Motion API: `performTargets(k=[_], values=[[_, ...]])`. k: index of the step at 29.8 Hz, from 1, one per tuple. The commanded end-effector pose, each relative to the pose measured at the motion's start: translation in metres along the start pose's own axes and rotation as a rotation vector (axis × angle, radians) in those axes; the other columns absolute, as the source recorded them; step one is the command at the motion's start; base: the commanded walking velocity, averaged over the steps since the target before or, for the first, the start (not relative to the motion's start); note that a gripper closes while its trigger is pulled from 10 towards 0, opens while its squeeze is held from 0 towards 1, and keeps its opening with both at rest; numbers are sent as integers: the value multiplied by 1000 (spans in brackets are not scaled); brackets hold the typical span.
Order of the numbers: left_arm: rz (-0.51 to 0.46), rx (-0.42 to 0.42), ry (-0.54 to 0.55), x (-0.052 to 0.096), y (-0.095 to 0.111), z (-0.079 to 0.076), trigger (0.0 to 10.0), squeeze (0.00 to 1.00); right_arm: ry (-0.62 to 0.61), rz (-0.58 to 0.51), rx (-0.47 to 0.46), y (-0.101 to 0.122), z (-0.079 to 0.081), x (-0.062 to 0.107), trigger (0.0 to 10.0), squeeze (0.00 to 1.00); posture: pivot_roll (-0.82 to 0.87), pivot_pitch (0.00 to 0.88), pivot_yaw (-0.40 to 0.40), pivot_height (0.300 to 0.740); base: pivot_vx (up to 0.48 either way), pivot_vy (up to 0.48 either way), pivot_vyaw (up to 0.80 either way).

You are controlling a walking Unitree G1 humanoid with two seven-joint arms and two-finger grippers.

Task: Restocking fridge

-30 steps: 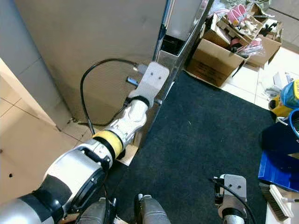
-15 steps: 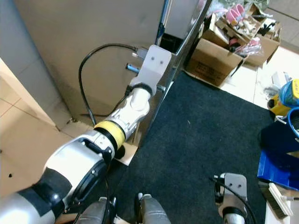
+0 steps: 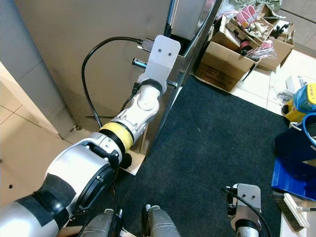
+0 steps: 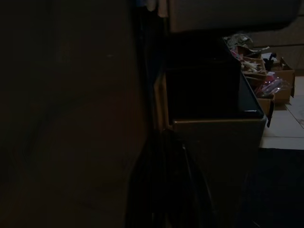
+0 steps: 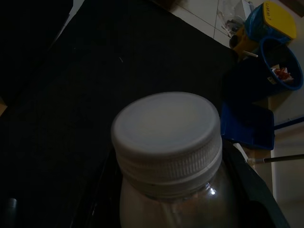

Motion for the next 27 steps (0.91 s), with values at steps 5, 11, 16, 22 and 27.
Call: performTargets(k=[5,11,16,22,27], values=[[-2,-14,-62,4,4,-20,0,0,-47,22,-17,-9,-13,6,10000,0,-316,303,-121,740,0,0,0],[-8,-17,-73,5,4,-22,0,0,-49,23,-18,-10,-13,7,10000,0,-317,306,-122,740,0,0,0],[0,-27,-72,5,3,-22,0,0,-49,23,-18,-10,-13,6,10000,0,-317,306,-121,740,0,0,0],[1,-11,-83,5,3,-23,10000,1000,-50,24,-17,-10,-12,6,10000,0,-317,307,-121,740,0,0,0],[2,-5,-92,5,2,-24,10000,1000,-50,24,-17,-10,-12,6,10000,0,-317,307,-122,740,0,0,0]])
Point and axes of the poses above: a point about 5 cm out from each wrist's last joint towards the gripper, its own x axis pointing back from the gripper into the wrist, its own y axis along the axis of the wrist's last joint, z = x × y, the point moved 6 cm from there along -x, pointing out of the wrist towards the gripper, and after that the axes turned 13 degrees about -x, right-handed, at the moved point
